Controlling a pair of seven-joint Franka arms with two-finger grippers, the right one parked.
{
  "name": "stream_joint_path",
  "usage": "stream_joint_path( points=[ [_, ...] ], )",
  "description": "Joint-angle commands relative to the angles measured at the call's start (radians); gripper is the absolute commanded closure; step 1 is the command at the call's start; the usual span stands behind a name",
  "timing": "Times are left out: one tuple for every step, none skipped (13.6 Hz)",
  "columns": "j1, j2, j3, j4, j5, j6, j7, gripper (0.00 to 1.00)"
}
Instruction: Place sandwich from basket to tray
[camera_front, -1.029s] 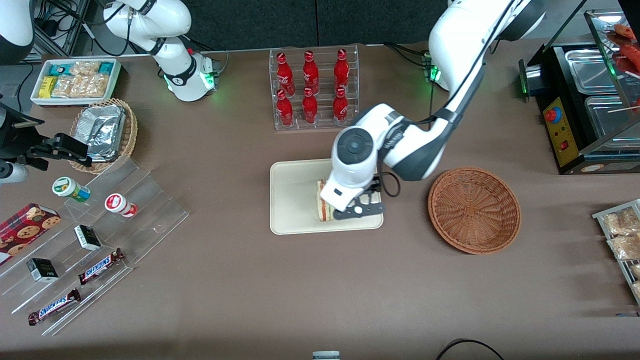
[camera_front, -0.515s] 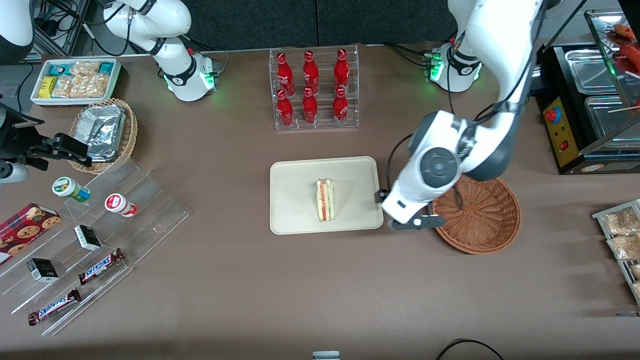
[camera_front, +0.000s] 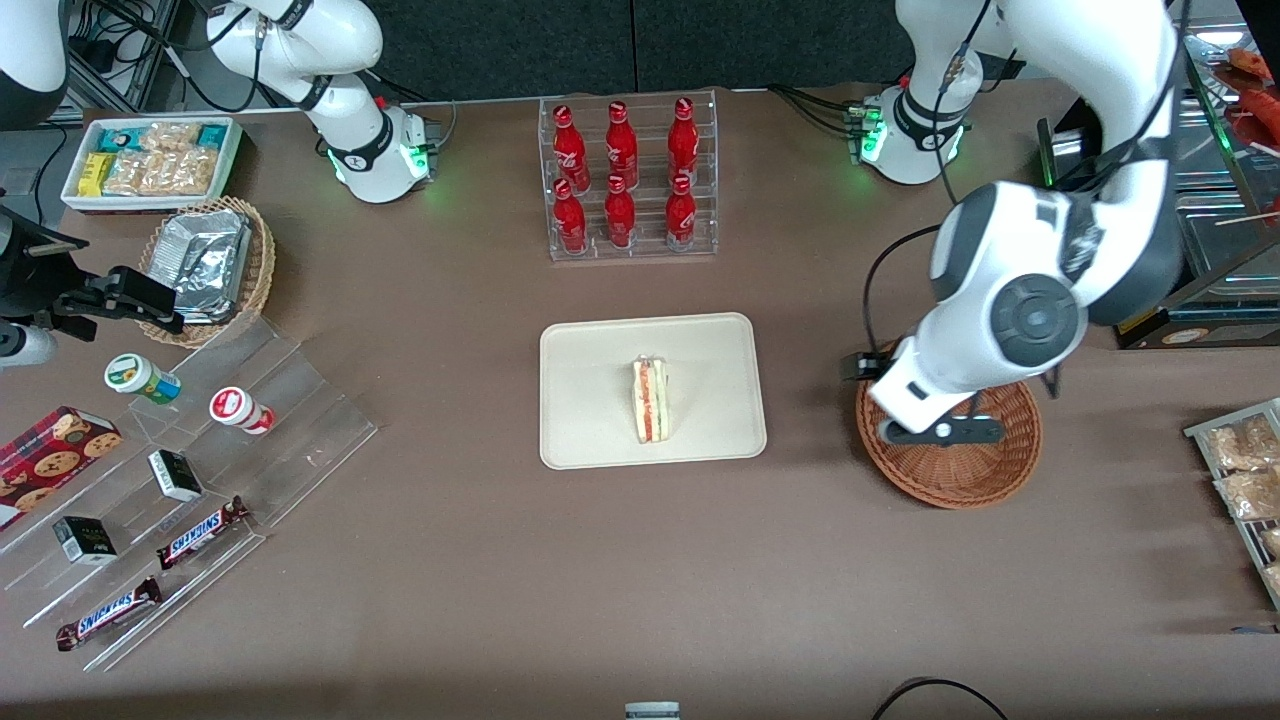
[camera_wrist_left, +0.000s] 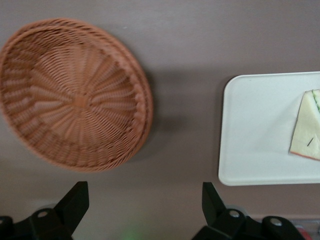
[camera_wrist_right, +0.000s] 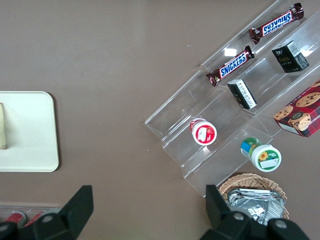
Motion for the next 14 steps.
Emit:
stream_joint_path(
  points=[
    [0.092, -0.014, -0.037, 0.064, -0.016, -0.128, 0.037, 0.0],
    [0.126, -0.035, -0.042, 0.068, -0.016, -0.157, 0.06, 0.0],
    [0.15, -0.063, -0.051, 0.068, -0.016, -0.174, 0.091, 0.0],
    [0.172, -0.092, -0.052, 0.068, -0.013, -0.203, 0.123, 0.0],
    [0.2, -0.123, -0.054, 0.066, -0.013, -0.242, 0.149, 0.0],
    [0.224, -0.152, -0.058, 0.066, -0.013, -0.275, 0.168, 0.0],
    [0.268, -0.178, -0.087, 0.066, -0.01, -0.306, 0.185, 0.0],
    [0.311, -0.196, -0.117, 0.066, -0.007, -0.337, 0.186, 0.0],
    [0.339, -0.216, -0.129, 0.068, -0.004, -0.355, 0.186, 0.0],
    [0.353, -0.235, -0.14, 0.068, 0.022, -0.365, 0.186, 0.0],
    [0.365, -0.249, -0.16, 0.068, 0.048, -0.378, 0.186, 0.0],
    [0.39, -0.253, -0.183, 0.068, 0.056, -0.386, 0.188, 0.0],
    [0.414, -0.256, -0.203, 0.068, 0.056, -0.386, 0.189, 0.0],
    [0.421, -0.253, -0.207, 0.068, 0.056, -0.385, 0.195, 0.0]
  ],
)
